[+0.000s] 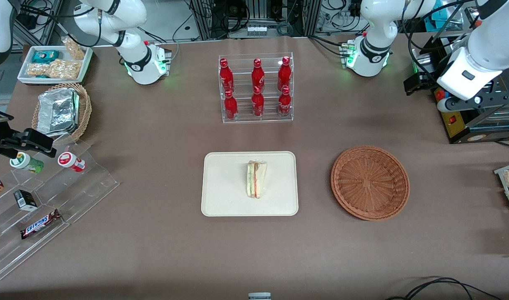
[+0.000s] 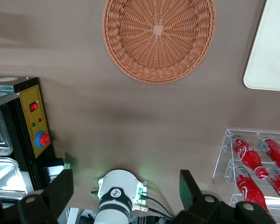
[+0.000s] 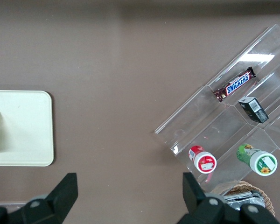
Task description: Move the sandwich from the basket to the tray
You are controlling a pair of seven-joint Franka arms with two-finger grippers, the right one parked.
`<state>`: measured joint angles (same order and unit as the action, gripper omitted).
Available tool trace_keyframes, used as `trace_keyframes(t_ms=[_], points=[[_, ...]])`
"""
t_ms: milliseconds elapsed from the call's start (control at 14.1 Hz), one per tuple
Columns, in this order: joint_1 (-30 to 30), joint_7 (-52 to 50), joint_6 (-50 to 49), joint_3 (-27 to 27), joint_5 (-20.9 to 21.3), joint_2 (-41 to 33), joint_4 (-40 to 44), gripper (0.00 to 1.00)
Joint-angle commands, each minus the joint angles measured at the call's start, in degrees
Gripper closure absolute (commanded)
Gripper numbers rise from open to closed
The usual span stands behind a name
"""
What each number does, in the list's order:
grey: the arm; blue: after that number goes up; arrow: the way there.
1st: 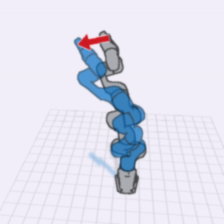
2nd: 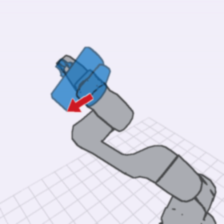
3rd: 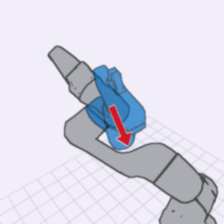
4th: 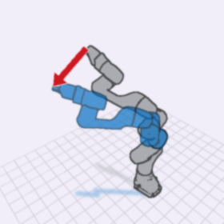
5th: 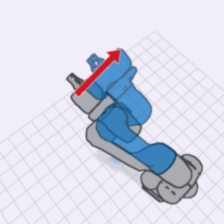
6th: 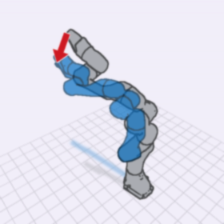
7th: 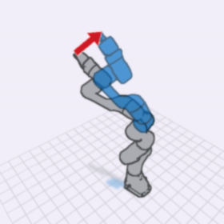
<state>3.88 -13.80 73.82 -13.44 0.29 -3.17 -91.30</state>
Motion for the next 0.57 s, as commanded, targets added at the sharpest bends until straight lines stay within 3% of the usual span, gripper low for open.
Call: trace_keyframes(t_ms=[0,496], points=[[0.7,1.1,1.1,-0.2,0.1,-0.9,-0.4,0.0],[0.5,1.8,1.5,1.0,0.5,-1.1,-0.4,0.0]])
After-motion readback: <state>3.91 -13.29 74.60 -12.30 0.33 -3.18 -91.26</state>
